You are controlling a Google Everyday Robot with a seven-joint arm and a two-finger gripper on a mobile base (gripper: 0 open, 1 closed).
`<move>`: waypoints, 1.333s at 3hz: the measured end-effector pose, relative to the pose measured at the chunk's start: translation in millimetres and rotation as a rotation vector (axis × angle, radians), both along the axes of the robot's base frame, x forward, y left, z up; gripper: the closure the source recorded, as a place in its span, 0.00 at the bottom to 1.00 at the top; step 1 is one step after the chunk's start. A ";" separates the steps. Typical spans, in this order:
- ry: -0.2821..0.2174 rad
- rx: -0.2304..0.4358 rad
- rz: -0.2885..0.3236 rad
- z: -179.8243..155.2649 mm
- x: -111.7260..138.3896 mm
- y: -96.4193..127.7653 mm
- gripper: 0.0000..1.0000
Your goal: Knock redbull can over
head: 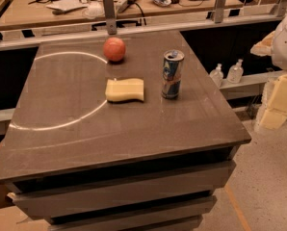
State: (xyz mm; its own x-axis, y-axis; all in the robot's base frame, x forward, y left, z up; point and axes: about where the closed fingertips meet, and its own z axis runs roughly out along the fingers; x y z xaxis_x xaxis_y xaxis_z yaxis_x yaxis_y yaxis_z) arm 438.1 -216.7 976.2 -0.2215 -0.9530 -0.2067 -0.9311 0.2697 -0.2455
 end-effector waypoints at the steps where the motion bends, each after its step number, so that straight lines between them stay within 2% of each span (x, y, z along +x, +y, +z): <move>1: 0.000 0.000 0.000 0.0 0.0 0.0 0.00; 2: -0.012 0.075 -0.042 -2.2 3.3 4.6 0.00; 3: 0.000 0.229 -0.153 -24.0 2.0 12.7 0.00; 4: -0.013 0.492 -0.272 -66.3 5.0 33.8 0.00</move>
Offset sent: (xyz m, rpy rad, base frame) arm 0.0097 0.0101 -0.0102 0.1999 -0.0098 -0.1094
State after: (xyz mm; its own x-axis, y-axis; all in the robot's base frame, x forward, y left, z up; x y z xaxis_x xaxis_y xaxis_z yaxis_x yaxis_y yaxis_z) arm 443.2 -182.8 909.9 -0.4406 -0.6523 -0.6167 -0.8096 0.5856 -0.0410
